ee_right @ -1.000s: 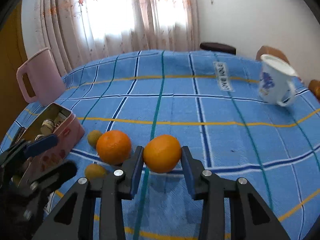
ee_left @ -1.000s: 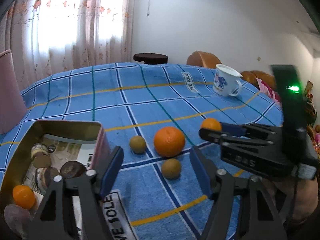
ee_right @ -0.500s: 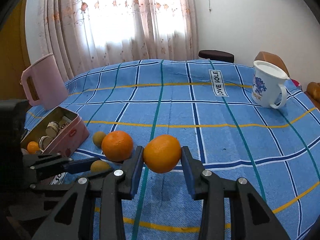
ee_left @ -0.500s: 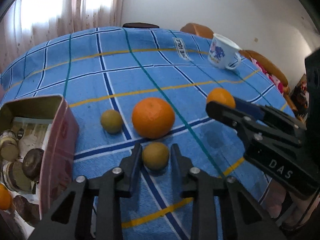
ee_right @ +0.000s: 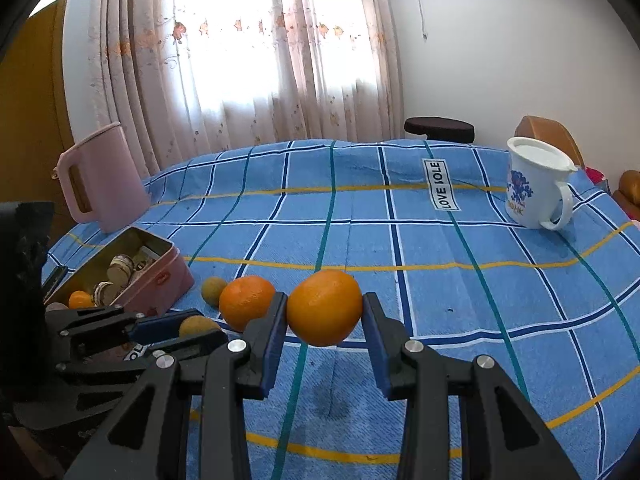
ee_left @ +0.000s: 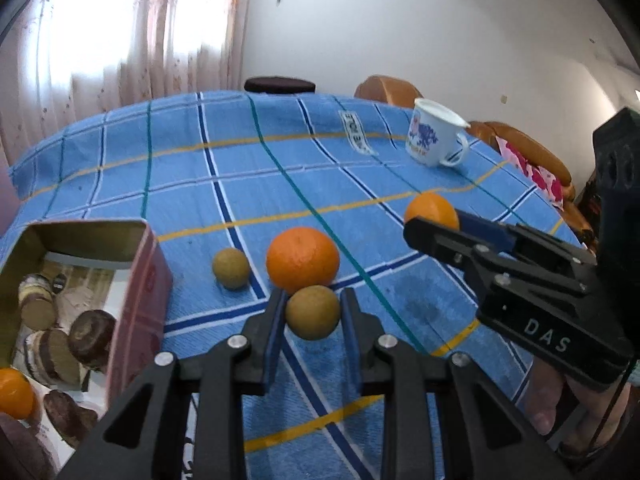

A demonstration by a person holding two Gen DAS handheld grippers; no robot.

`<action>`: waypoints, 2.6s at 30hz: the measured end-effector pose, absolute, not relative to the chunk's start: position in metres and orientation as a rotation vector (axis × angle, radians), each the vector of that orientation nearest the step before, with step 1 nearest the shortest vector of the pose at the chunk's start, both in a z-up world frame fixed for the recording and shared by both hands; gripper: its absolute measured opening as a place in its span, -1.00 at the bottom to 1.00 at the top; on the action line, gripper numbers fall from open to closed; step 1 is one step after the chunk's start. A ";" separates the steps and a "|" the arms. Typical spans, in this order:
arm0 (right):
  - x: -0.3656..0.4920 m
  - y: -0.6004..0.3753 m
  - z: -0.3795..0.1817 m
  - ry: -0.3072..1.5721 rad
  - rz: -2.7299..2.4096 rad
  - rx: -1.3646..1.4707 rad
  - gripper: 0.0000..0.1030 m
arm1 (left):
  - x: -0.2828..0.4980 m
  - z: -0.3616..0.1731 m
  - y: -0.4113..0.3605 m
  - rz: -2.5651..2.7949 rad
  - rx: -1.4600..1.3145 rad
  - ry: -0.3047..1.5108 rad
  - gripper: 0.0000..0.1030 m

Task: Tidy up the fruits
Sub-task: 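Lift the green fruit and orange and carry them toward the pink tin, then release the green fruit with the left tool while the right tool releases the orange into the tin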

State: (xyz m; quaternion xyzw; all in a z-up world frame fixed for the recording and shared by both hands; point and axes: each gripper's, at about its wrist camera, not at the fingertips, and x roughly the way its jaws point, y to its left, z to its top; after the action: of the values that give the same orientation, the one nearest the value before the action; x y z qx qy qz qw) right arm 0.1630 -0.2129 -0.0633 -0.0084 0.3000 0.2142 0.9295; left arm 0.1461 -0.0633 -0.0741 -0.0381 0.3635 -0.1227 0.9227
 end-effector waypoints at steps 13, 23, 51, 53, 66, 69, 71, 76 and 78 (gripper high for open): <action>0.150 -0.215 -0.056 0.541 0.458 -0.019 -0.24 | 0.128 -0.060 -0.054 -0.193 -0.087 0.614 -0.45; 0.140 -0.215 -0.052 0.485 0.470 -0.033 -0.24 | 0.120 -0.055 -0.053 -0.168 -0.079 0.561 -0.45; 0.111 -0.214 -0.041 0.331 0.498 -0.072 -0.24 | 0.098 -0.045 -0.052 -0.116 -0.059 0.434 -0.45; 0.109 -0.214 -0.040 0.321 0.498 -0.074 -0.24 | 0.096 -0.044 -0.052 -0.110 -0.053 0.422 -0.45; 0.104 -0.211 -0.038 0.300 0.503 -0.095 -0.24 | 0.091 -0.043 -0.046 -0.098 -0.060 0.408 -0.45; 0.105 -0.205 -0.038 0.307 0.514 -0.105 -0.24 | 0.091 -0.043 -0.038 -0.085 -0.072 0.414 -0.45; 0.105 -0.197 -0.039 0.316 0.531 -0.116 -0.24 | 0.090 -0.042 -0.029 -0.076 -0.087 0.417 -0.45; 0.105 -0.168 -0.039 0.336 0.595 -0.151 -0.24 | 0.086 -0.036 0.005 -0.038 -0.139 0.419 -0.45; 0.106 -0.154 -0.038 0.351 0.639 -0.154 -0.24 | 0.084 -0.033 0.022 -0.015 -0.157 0.425 -0.45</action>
State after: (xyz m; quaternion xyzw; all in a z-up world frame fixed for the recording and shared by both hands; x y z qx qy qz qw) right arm 0.1062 -0.1543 -0.0375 -0.0750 0.1714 0.3119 0.9315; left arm 0.0840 0.0224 -0.0332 -0.0780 0.2109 -0.0075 0.9744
